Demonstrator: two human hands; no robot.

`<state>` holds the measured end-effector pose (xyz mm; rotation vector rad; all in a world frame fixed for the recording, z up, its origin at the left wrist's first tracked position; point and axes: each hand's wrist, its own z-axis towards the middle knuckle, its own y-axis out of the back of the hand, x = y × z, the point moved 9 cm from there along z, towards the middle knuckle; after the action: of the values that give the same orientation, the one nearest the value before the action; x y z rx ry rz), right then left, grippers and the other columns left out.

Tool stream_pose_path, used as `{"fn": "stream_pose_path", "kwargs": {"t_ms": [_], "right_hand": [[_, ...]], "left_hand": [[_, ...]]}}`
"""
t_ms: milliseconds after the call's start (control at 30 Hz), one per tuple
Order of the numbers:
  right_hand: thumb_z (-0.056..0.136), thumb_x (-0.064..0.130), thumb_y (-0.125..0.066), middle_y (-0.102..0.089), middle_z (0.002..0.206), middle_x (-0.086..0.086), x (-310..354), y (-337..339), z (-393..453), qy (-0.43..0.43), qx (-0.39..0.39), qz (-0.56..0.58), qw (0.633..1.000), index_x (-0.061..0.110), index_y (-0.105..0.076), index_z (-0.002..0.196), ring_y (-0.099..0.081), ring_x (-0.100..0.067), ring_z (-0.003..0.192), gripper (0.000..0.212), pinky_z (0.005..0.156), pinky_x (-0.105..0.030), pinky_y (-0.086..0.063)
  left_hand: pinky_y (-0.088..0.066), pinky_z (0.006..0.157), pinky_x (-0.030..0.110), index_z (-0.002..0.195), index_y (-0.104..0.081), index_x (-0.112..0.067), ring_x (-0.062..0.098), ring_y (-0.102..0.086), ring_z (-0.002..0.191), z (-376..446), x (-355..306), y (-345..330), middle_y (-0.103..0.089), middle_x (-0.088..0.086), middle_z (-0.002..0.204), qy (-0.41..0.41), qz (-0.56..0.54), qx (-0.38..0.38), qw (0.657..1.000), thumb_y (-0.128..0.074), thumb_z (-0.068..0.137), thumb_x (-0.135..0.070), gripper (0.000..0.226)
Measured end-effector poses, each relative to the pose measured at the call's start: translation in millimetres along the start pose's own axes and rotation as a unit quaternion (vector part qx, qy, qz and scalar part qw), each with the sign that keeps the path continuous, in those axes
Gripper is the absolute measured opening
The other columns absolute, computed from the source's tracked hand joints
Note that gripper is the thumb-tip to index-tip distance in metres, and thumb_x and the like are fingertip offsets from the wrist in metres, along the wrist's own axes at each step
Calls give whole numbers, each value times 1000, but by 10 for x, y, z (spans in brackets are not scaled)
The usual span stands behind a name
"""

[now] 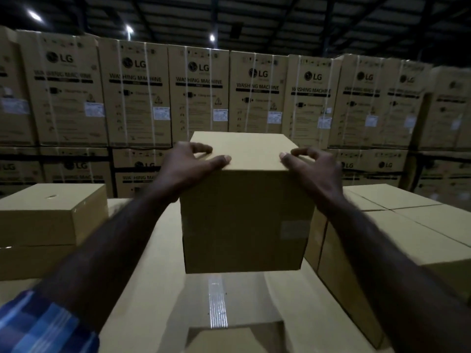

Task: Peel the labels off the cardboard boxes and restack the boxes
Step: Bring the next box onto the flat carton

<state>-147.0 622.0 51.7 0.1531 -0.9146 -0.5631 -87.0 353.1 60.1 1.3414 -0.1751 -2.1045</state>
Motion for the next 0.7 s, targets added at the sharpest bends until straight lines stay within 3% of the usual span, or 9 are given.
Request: {"fn": "stream_pose_path", "kwargs": {"t_ms": [167,300,433,500,567,700], "right_hand": [[82,53,-69,-58,131,-7,217,442,236,19,-20,26,999,24,-64,120,-57,-19,107,48,81,-40,-57],[84,50,-68,-57,128,-4,240,824,402,43,-28,19,998,21,-65,120,-53,-13,99,46,70,-27,-51],[82,51,-69,-58,131,-5,41,1329,592,47,-39,17,998,23,-66,116,-57,-16,103,44,82,-39,-57],[81,52,-69,-60,126,-5,-121,1598,699,44,-40,17,998,24,-66,112,-59,-19,104,41,84,-43,-57],[81,53,-69,-61,122,-5,-286,1871,825,48,-38,17,998,28,-65,106,-61,-20,104,35,84,-44,-57],[82,52,-69,-63,118,-4,-649,2433,1145,53,-46,8,998,28,-64,106,-62,-18,98,34,80,-41,-58]], "left_hand": [[-43,59,17,127,-59,-17,-2,-49,80,122,-527,11,-55,4,132,-47,-9,-13,999,-74,77,-46,60],[-42,58,16,127,-59,-17,-4,-48,77,150,-894,-170,-55,3,131,-80,-4,-16,997,-73,77,-47,60],[-45,61,17,126,-60,-14,-3,-49,79,185,-1290,-576,-57,4,130,-98,-9,-14,995,-74,74,-49,65],[-46,52,13,125,-60,-12,-3,-52,77,196,-1506,-838,-61,0,119,-104,-15,-15,994,-74,75,-49,64],[-44,45,8,124,-61,-12,-3,-55,75,212,-1713,-1120,-61,-7,102,-107,-20,-16,994,-74,75,-48,62],[-48,50,11,124,-61,-10,2,-60,81,320,-2086,-1740,-63,-1,109,-105,-43,-4,994,-75,75,-48,63]]}}
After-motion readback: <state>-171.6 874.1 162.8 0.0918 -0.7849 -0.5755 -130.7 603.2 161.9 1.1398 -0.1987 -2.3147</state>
